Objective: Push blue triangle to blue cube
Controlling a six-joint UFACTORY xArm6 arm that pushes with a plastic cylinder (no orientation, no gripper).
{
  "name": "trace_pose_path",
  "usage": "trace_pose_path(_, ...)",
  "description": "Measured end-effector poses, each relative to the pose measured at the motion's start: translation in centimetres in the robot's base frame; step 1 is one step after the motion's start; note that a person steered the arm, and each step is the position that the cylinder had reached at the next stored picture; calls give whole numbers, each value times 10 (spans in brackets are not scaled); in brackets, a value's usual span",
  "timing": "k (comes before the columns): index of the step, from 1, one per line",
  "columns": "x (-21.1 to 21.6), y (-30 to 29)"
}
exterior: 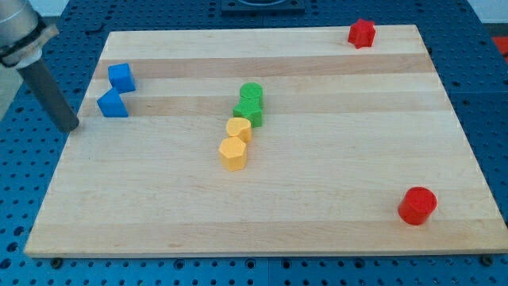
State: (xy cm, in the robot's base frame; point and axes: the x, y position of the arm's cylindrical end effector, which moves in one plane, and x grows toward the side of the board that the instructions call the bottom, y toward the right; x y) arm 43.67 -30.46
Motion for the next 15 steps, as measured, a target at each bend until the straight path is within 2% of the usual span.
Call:
trace_pose_path(1,-2,18)
trace_pose_path(5,-74,56)
trace_pose_path(7,-13,57)
trace_pose_path(8,-8,83)
trace_pose_path(10,-41,136)
trace_pose_path(11,-55,134)
trace_pose_path(14,-75,77)
trace_pose_path(15,-76,81)
